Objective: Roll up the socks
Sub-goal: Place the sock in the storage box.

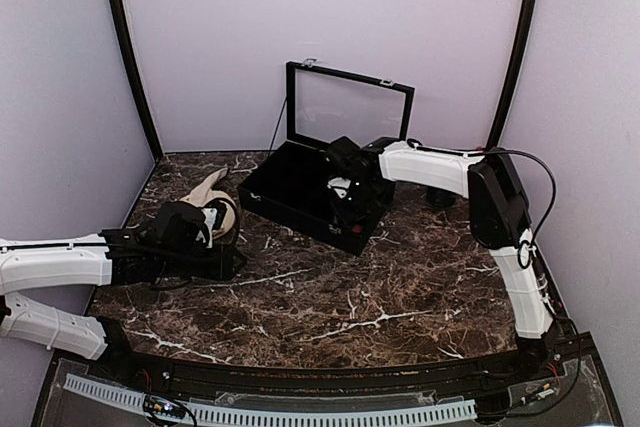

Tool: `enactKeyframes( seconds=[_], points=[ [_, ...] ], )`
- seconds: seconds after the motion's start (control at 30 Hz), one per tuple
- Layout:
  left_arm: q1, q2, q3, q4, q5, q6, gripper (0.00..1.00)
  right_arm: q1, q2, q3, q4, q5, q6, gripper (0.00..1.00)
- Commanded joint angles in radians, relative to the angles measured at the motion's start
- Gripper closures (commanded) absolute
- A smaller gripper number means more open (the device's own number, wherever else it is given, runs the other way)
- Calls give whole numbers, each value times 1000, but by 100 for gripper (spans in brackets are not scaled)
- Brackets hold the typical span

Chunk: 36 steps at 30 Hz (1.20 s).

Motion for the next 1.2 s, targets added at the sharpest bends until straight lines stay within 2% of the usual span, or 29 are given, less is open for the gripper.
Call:
enactKeyframes(
  seconds=[0.0,0.23,1.17],
  points=[
    [2,1,32,11,3,18,53,-9,28,-17,-101,1,24,62],
    [2,7,32,16,12,18,53,-13,4,26,-112,1,30,58],
    [2,29,49,22,30,30,53,-13,-34,171,-144,21,43,54]
  ],
)
